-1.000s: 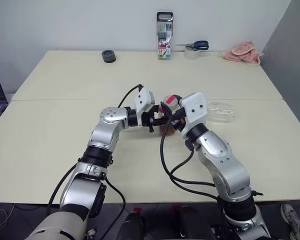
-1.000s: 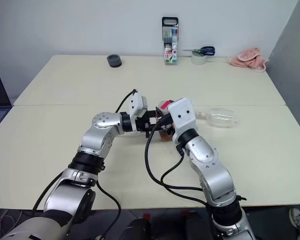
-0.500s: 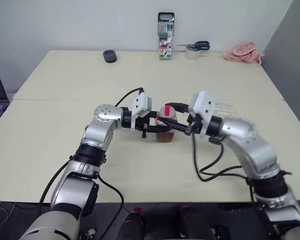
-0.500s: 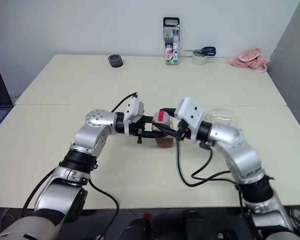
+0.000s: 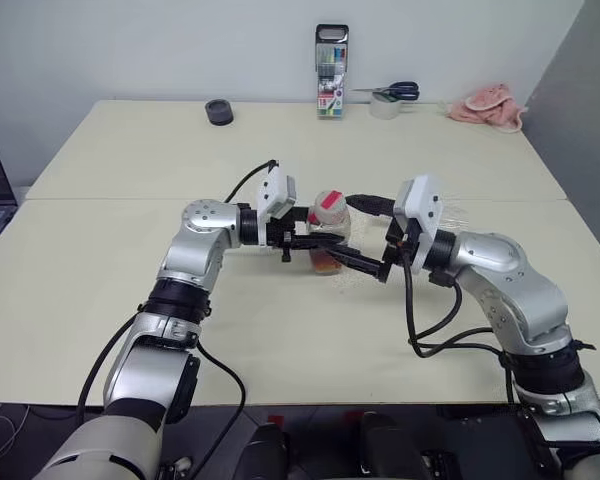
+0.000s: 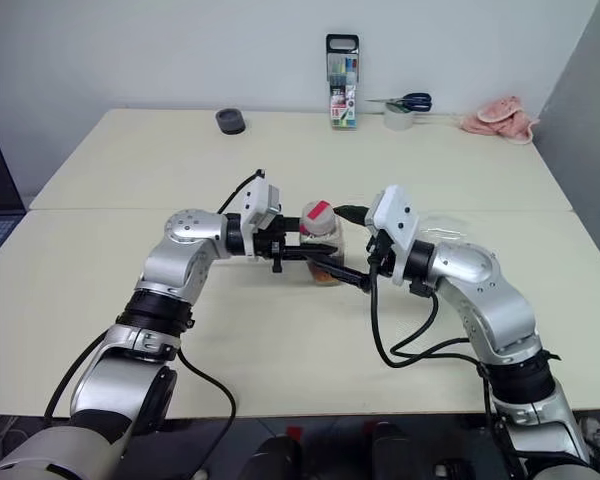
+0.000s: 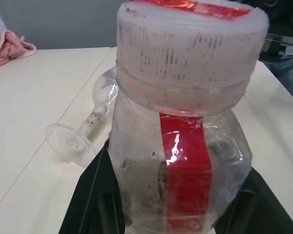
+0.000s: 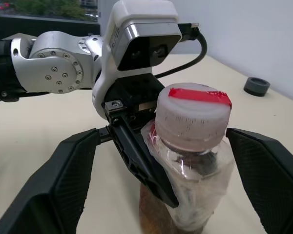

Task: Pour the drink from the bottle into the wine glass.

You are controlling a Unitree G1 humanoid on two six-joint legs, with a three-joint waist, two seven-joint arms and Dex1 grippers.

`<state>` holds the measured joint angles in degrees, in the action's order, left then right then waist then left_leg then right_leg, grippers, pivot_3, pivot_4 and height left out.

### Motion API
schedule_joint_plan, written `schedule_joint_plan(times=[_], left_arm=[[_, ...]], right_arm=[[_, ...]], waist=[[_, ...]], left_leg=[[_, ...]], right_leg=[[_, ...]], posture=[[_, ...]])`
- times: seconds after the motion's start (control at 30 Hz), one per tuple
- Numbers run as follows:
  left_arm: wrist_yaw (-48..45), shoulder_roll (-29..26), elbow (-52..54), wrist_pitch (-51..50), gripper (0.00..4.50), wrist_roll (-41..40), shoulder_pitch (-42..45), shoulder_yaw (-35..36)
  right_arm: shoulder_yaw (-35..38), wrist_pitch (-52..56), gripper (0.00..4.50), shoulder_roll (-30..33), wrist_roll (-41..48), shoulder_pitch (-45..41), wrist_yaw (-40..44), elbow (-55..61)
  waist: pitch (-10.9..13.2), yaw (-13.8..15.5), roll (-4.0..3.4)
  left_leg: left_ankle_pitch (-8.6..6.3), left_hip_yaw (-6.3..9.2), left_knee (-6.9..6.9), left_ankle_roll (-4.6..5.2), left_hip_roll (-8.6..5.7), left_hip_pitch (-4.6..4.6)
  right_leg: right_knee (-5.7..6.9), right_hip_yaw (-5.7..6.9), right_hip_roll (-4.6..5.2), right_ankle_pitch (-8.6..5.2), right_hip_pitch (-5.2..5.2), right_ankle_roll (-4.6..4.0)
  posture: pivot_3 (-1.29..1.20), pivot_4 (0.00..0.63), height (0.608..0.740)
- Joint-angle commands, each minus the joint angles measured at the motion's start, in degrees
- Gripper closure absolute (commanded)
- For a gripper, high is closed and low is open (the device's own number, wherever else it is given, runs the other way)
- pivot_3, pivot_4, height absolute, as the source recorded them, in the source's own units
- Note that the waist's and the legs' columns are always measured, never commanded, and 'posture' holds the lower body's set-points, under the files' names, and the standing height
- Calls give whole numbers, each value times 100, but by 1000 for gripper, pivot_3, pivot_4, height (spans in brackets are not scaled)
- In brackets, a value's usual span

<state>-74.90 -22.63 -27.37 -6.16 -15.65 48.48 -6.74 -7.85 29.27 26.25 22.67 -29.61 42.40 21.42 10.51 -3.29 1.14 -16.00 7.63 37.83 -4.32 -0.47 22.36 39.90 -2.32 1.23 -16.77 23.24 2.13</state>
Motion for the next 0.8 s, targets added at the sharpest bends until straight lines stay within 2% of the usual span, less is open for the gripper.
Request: schedule_joint_plan(times=[0.03,0.17,0.43,0.8], left_arm=[[-16,-4,279,-14,2809,-143,22,111],[-114,-21,338,-22,2809,-129,-27,64],[-177,-18,428,-44,2809,-98,-120,22],[-188,-48,367,-10,2810,-66,-137,42]], right_arm=[[1,-76,187,-233,-193,44,-513,541],[-45,-95,187,-597,-561,-72,-1108,496],[-76,6,187,-668,-827,-377,-1352,234],[133,115,187,-184,-852,-97,-1244,430]], waist=[[0,0,0],[0,-2,0],[0,-2,0],[0,-1,0]], left_leg=[[0,-1,1,0,0,1],[2,1,2,-3,2,0],[5,0,3,-9,1,1],[-1,0,4,2,1,1]], right_leg=[[0,-1,0,0,1,0],[3,0,-3,0,3,0],[4,0,-3,0,3,0],[4,0,-2,0,2,0]], posture=[[0,150,740],[0,150,740],[0,150,740],[0,150,740]])
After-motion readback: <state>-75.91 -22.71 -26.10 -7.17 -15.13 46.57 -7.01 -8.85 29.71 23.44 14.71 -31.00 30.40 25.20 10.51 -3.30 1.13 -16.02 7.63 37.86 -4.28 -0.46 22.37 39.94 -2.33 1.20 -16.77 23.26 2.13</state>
